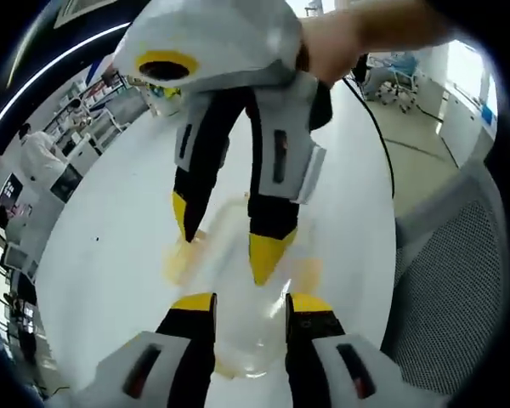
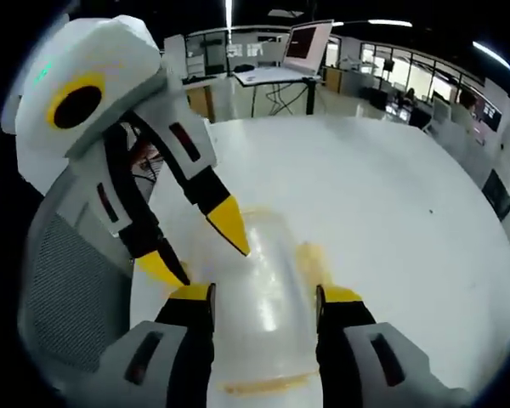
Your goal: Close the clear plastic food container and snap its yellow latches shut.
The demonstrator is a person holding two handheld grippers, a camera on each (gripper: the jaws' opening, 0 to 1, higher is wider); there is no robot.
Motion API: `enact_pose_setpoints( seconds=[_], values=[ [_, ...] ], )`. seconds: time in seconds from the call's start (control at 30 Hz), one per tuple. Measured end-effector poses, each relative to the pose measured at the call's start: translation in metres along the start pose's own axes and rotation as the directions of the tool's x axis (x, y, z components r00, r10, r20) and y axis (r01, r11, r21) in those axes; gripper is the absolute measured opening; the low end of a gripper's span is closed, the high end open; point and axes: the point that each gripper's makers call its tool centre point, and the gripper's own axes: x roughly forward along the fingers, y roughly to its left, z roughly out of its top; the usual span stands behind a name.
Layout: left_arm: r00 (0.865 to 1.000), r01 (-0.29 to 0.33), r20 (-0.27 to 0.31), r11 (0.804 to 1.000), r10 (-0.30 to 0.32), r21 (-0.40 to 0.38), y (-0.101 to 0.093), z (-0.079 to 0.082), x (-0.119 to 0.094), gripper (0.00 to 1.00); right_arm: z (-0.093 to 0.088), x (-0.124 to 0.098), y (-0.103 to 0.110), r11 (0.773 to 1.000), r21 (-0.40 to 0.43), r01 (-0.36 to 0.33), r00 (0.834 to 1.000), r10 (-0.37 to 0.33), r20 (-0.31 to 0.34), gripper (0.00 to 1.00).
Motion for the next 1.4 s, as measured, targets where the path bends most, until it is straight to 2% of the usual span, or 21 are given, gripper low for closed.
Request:
enact_pose_setpoints(
  seconds=[0.23,0.53,0.6,0.73,1.03,1.2,1.4],
  values=[
    [1.000,0.011,-0.019,0.999,-0.010,0.049,-0.013,-0.003,0.005,0.30,-0.009,0.006,-0.004,0.995,0.002,-0.099,0.991,0.099,-0.091,0.46],
    [0.999,0.008,-0.034,0.994,-0.005,0.106,-0.016,-0.004,0.014,0.33,-0.006,0.011,-0.007,0.979,0.051,-0.197,0.970,0.202,-0.133,0.48],
    [0.999,0.010,-0.034,0.993,-0.006,0.117,-0.017,-0.004,0.016,0.33,-0.010,0.011,-0.007,0.978,0.030,-0.207,0.963,0.209,-0.171,0.46],
    [0.999,0.016,-0.038,0.992,-0.011,0.127,-0.020,-0.005,0.019,0.33,-0.014,0.015,-0.004,0.973,0.016,-0.231,0.951,0.230,-0.207,0.47],
    [1.000,0.006,-0.010,0.993,-0.005,0.118,-0.018,-0.004,0.020,0.34,-0.016,0.019,-0.002,0.963,0.007,-0.271,0.929,0.263,-0.258,0.49],
    [1.000,0.000,0.002,0.992,-0.001,0.129,-0.018,-0.005,0.021,0.33,-0.015,0.020,-0.004,0.958,-0.028,-0.285,0.916,0.264,-0.302,0.45],
    [1.000,0.001,-0.004,0.991,-0.001,0.130,-0.017,-0.005,0.021,0.32,-0.016,0.021,-0.005,0.956,-0.007,-0.294,0.902,0.275,-0.332,0.40]
  ],
)
